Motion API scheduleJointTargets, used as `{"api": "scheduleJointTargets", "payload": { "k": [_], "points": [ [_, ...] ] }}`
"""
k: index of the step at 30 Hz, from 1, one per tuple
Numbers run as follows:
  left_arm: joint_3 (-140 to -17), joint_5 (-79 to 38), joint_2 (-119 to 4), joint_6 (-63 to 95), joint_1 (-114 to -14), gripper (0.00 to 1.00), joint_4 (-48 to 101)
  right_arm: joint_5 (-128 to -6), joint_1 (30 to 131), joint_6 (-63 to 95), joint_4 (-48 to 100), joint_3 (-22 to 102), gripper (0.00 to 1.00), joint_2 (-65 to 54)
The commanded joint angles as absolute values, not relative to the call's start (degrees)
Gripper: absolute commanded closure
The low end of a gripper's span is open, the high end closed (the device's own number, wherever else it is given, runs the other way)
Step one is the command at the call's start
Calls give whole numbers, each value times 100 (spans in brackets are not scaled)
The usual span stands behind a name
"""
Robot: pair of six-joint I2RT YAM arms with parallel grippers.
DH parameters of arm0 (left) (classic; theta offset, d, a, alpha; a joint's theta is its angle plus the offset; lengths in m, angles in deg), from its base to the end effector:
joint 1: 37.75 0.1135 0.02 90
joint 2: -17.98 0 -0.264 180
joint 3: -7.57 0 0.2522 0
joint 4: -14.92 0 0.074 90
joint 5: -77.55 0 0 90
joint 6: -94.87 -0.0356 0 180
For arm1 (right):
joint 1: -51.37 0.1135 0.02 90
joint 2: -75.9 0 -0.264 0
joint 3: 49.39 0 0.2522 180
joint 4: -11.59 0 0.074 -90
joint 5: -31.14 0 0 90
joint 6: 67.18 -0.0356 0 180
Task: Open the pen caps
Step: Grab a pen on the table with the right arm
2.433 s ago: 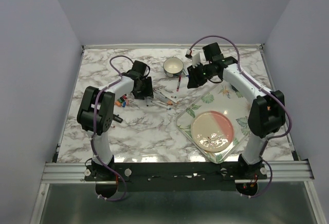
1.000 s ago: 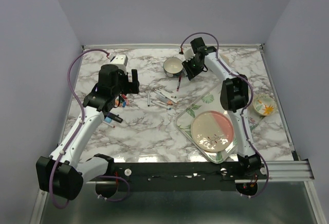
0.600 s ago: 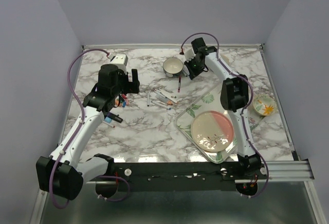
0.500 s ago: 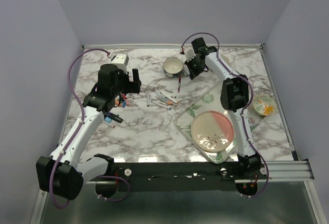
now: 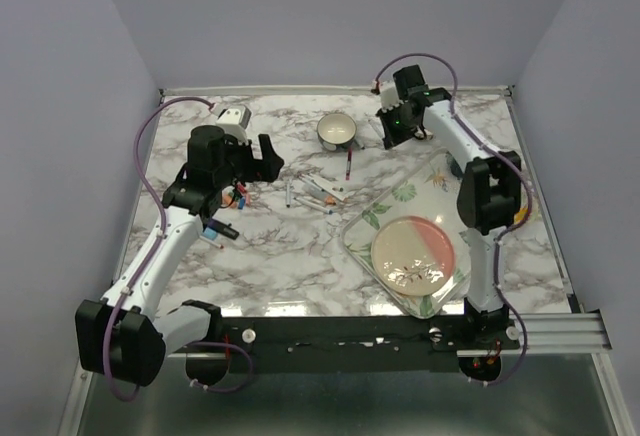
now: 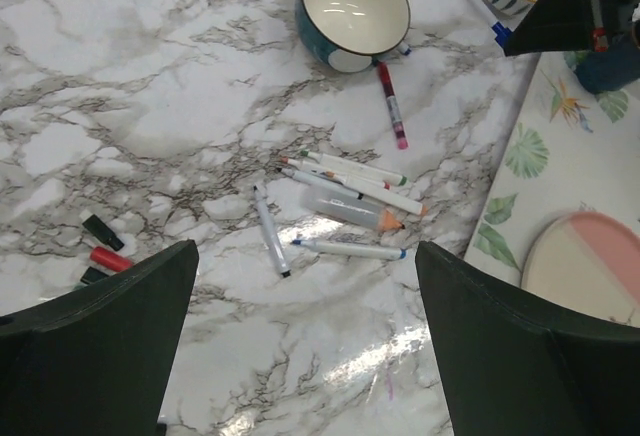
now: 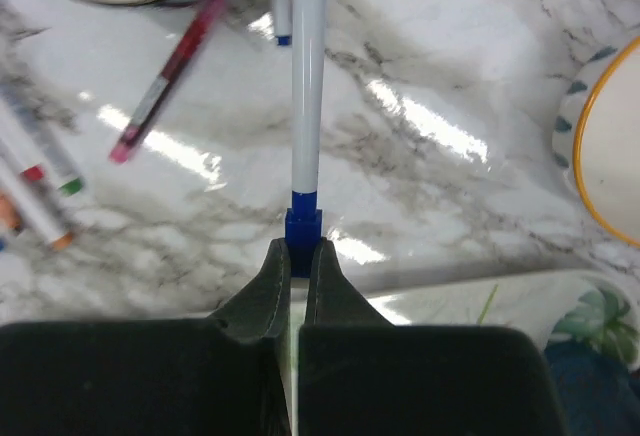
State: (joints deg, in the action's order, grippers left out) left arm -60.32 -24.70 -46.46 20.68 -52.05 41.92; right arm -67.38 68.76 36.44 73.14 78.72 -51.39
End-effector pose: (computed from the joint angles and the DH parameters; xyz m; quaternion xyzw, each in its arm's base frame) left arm 0.2477 -0.0709 0.3234 0.0475 0.8324 -0.2277 0.5029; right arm 0.4617 0.1501 0.2319 -0.2760 0.9247 0.0801 0.2495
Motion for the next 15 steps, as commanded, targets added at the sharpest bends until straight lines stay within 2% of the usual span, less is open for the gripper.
{"api": "scheduleJointTargets", "payload": {
  "k": [1,3,7,12,15],
  "points": [
    [-5691,-3702,-4627,2577,-5172,4,3284,-7826,6859,3372,6816,6732,99,-3549],
    [-5359,-4047,-4566,3218,-5181,6,2906,-8554,6859,3337,6623,5862,99,-2769],
    [-4198,-4251,-3996,4747,-5461,8,792,-10837,6859,3249,6096,4376,99,-1544],
    [-3293,-2917,-3458,5347,-6700,8,22,-12388,6859,3047,5234,2944,99,-857],
    [-2958,-2294,-3247,5418,-7261,9,-427,-12908,6859,2959,5049,2757,99,-918]
  ]
}}
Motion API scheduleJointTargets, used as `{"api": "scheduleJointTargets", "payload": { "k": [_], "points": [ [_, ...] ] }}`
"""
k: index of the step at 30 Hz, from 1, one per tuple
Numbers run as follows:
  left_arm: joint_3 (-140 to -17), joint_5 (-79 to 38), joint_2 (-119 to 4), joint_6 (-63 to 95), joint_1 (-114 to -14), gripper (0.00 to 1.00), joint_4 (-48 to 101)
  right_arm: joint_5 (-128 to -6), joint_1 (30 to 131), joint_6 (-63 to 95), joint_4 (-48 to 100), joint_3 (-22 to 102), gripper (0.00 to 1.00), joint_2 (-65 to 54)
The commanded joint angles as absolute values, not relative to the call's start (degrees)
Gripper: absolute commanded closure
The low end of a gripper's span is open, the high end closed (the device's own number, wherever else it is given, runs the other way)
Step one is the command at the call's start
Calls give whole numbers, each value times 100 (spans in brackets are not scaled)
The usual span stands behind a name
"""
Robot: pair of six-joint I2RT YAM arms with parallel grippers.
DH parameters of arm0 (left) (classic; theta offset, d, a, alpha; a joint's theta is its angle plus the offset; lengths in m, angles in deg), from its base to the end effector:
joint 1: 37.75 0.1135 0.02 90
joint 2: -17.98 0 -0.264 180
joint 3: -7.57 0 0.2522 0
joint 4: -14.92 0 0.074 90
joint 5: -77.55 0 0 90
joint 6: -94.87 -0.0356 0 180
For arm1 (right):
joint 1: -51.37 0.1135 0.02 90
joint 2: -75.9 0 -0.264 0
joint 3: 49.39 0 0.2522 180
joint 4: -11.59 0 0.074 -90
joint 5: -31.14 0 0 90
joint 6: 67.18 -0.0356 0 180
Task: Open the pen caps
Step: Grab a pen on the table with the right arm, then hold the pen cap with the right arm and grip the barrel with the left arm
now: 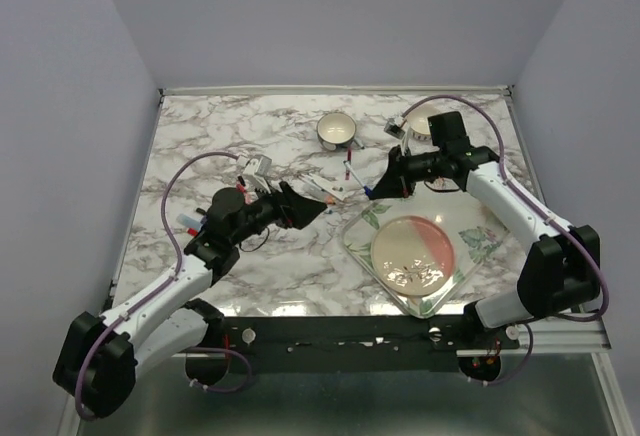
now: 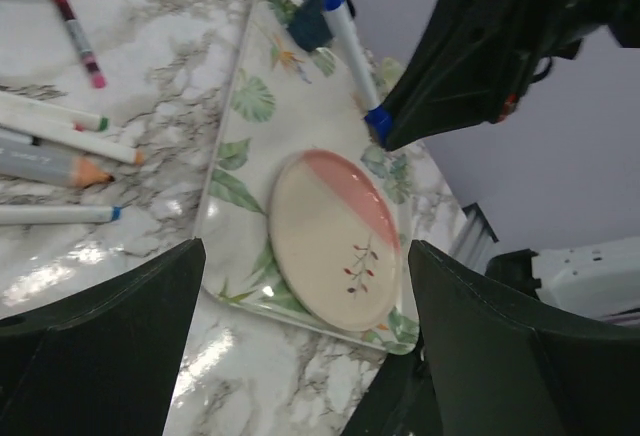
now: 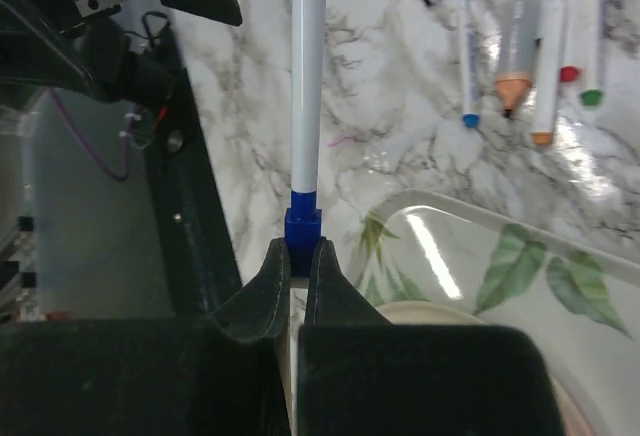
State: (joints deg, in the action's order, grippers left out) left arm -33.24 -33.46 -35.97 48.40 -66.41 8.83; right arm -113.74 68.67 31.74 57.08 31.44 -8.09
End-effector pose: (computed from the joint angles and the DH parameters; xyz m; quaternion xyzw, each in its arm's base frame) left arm 0.1840 -0.1151 0.2565 0.0244 0.7461 -0.4940 0.4457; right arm 0.2841 0.1190 0.2912 -0.3468 0.7718 0.4529 0.2810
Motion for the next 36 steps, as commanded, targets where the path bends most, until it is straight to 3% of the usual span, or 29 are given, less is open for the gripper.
{"api": "scheduleJointTargets", "payload": {
  "k": [1,9,19,25,32,35,36],
  "points": [
    [-2904,-2160,-3203,5409,-7360,9,-558,-13083,6859,2932,4997,2713,99,-962],
    [-2807,-1377,-3624,5198,-8125,10,-1157,-13621,6868,2616,4548,2475,99,-1103],
    [-3370,-481,-4424,5233,-8354,20,-1412,-13542,7070,2791,4767,2554,99,-1243],
    [-3703,-656,-4758,5268,-8371,27,-1245,-13498,7149,2844,4846,2598,99,-1279],
    [-3993,-788,-5066,5312,-8398,53,-1096,-13463,7185,2870,4873,2607,99,-1296],
    [-4142,-840,-5101,5269,-8398,71,-1026,-13454,7211,2879,4899,2625,99,-1288],
    [-4161,-849,-5110,5251,-8389,82,-938,-13462,7211,2888,4917,2633,99,-1287]
  ]
}}
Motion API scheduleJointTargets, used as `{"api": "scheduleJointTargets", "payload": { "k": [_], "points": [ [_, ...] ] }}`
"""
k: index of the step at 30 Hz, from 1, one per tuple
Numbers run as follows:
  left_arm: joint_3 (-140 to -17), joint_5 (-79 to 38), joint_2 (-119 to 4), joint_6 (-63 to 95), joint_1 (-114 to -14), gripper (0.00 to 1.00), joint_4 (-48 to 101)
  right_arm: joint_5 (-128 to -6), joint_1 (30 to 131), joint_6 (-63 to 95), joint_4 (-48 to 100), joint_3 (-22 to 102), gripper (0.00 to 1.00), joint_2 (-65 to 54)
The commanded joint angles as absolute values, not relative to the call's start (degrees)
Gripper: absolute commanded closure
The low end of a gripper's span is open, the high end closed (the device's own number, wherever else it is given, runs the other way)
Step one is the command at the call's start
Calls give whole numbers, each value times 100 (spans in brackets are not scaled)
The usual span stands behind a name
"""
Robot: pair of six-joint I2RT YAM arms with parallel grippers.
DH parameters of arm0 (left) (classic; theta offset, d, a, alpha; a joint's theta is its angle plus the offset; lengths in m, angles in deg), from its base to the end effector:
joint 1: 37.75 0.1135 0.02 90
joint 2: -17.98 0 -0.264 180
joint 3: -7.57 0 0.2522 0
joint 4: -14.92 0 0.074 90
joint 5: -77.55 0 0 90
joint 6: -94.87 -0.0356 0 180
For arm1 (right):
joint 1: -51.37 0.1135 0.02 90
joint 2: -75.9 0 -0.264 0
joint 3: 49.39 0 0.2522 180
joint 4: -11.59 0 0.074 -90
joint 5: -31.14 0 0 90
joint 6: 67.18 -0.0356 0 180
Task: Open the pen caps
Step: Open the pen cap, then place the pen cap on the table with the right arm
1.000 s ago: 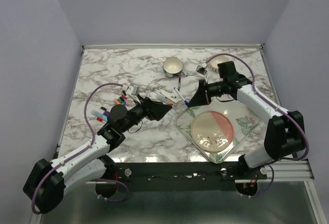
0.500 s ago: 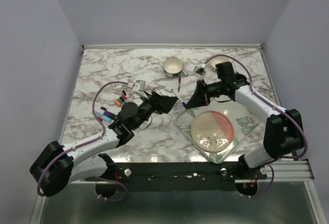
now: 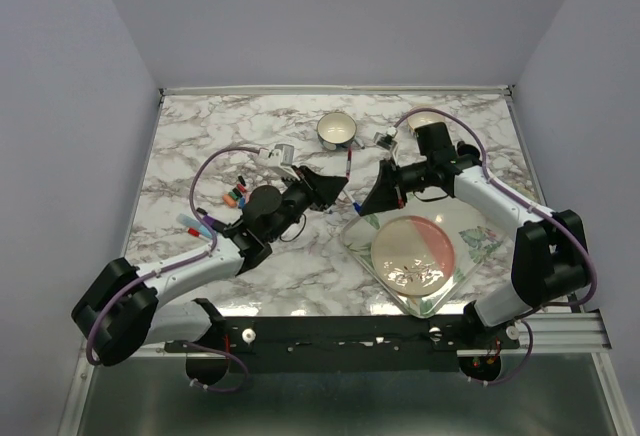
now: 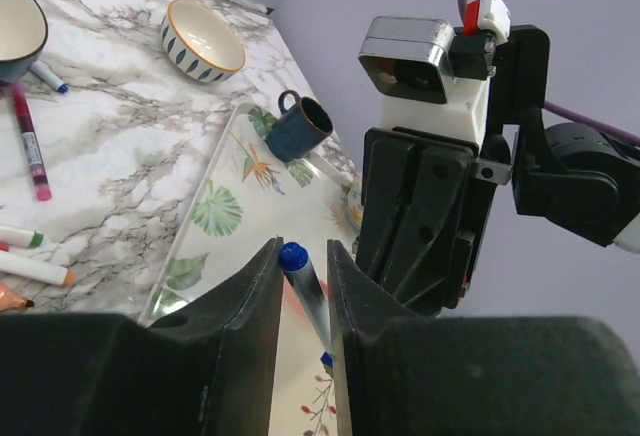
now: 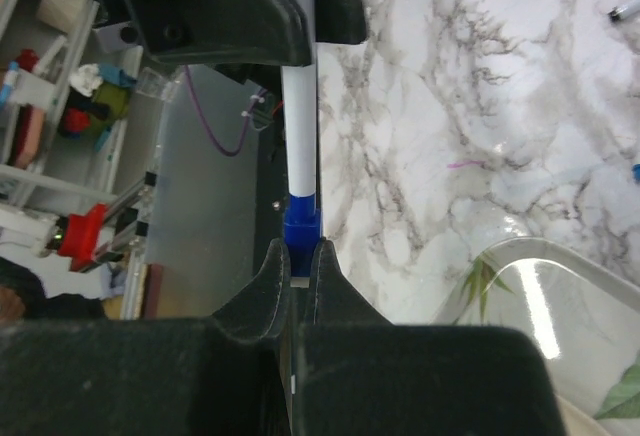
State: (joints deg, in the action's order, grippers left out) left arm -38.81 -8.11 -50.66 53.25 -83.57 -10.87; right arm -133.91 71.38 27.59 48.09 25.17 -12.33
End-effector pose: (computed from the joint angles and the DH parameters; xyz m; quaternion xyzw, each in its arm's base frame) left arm 0.1877 -0.1893 0.2706 -0.0429 0.6837 -0.5157 0.5146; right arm 0.2797 0.1385 0.2539 -0.3626 0.6838 0.6034 0.1918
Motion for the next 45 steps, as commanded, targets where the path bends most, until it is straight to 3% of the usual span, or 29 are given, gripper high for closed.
{"api": "scheduleJointTargets", "payload": {
  "k": [1,2,6,8,17,22,31,39,45],
  "points": [
    [-4195,-849,-5101,5233,-8389,91,-903,-13471,7211,2888,4934,2642,99,-1279],
    [-4231,-806,-5084,5163,-8398,100,-841,-13445,7211,2923,4952,2651,100,-1270],
    [-4415,-68,-4489,4934,-8144,100,26,-13139,7395,3142,5293,2756,99,-1261],
    [-4512,38,-4224,5048,-7506,100,301,-12962,7676,3466,5523,2853,99,-1252],
    [-4881,-664,-3564,4996,-5832,100,1163,-12628,8055,3565,5612,2906,99,-1384],
    [-5074,-745,-2967,4181,-5577,100,2312,-11004,8168,3205,5452,3063,99,-1673],
    [-4381,319,-1042,2694,-5568,100,3703,-9973,9021,2871,6297,5330,99,-3685],
    [-3985,926,83,2596,-5568,100,3941,-9221,9601,720,5850,7615,91,-5565],
    [-4002,900,163,2561,-5568,100,3958,-8507,9953,-521,5401,8748,84,-6375]
  ]
}}
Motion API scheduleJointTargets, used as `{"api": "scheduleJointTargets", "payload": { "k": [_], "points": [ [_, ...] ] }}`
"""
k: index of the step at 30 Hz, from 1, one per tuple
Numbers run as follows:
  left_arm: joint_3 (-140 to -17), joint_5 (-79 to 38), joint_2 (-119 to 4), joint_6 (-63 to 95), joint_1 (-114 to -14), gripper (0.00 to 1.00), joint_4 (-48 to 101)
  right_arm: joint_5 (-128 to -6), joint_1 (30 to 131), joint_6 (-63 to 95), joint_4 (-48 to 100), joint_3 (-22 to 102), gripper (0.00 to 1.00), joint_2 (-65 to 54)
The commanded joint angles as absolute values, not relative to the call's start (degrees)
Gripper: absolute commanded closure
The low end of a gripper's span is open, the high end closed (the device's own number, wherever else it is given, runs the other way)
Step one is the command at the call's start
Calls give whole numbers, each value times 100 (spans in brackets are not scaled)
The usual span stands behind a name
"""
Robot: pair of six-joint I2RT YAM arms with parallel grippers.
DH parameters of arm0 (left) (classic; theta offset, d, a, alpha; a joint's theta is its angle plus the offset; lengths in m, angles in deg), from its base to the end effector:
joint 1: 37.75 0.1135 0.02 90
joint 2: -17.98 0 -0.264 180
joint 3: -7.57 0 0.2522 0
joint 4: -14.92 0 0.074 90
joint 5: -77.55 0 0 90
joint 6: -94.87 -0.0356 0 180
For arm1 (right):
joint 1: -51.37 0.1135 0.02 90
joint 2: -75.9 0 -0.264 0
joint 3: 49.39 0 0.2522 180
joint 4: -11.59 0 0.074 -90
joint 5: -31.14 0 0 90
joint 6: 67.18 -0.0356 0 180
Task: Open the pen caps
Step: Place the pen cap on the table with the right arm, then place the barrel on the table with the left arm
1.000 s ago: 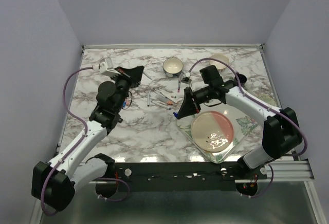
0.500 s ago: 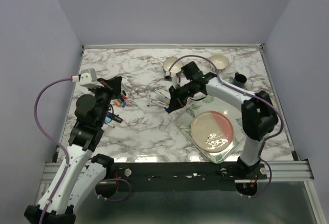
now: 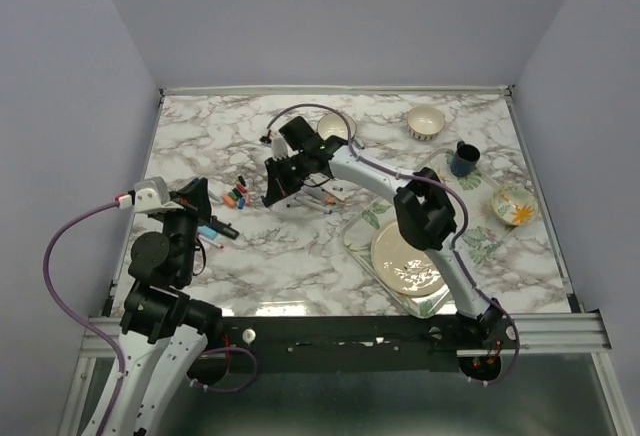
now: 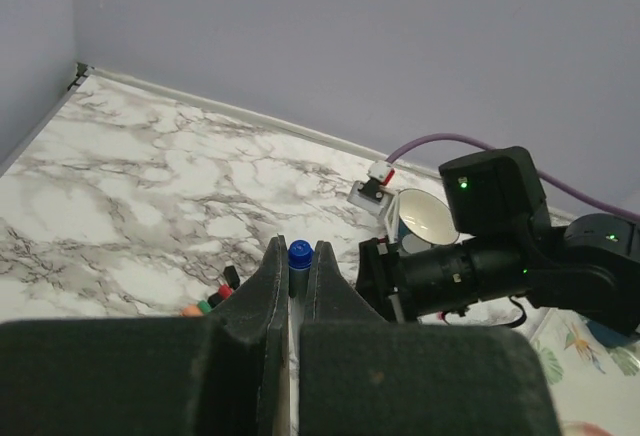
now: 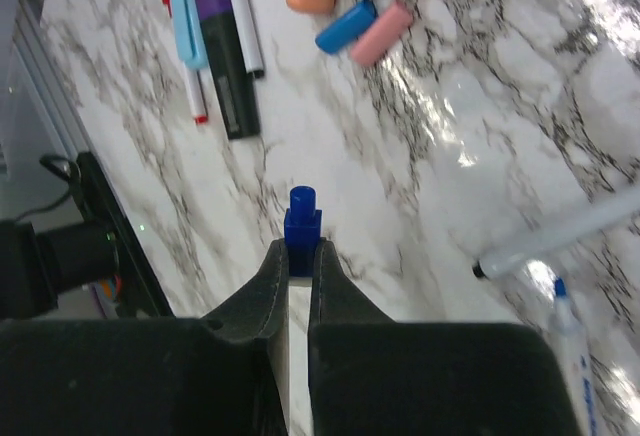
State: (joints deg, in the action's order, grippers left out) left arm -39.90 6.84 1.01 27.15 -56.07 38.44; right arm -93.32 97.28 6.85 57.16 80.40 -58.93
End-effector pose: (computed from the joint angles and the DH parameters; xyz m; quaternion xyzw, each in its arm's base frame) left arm 0.0907 -0.0176 0.3316 -0.1480 0.6487 -0.1520 0.7309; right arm 0.3494 0.3896 0.1987 -0.3287 0.8429 0.4047 0.1327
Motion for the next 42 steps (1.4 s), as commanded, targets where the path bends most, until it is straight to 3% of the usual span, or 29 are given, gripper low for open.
{"api": "scheduleJointTargets", "payload": {
  "k": [1,6,20,27,31,37,42],
  "points": [
    [-4002,891,155,2561,-5568,100,3958,-8445,9988,-592,5357,8907,83,-6550],
    [-3985,847,172,2561,-5559,100,3941,-7655,10111,-742,5207,9435,80,-6903],
    [-3950,671,93,2596,-5497,100,3888,-7600,10287,-733,5137,9594,70,-7343],
    [-3915,347,23,2588,-5497,100,3774,-7635,10296,-514,5137,9594,58,-7247],
    [-3915,13,-65,2579,-5497,100,3694,-7679,10296,-136,5233,9463,57,-6712],
    [-3923,-374,-188,2763,-5497,100,3651,-7881,10165,1023,5373,8243,57,-5096],
    [-3644,-1129,-574,3717,-5497,100,3266,-8626,9866,3078,6495,7312,56,-3944]
  ]
}}
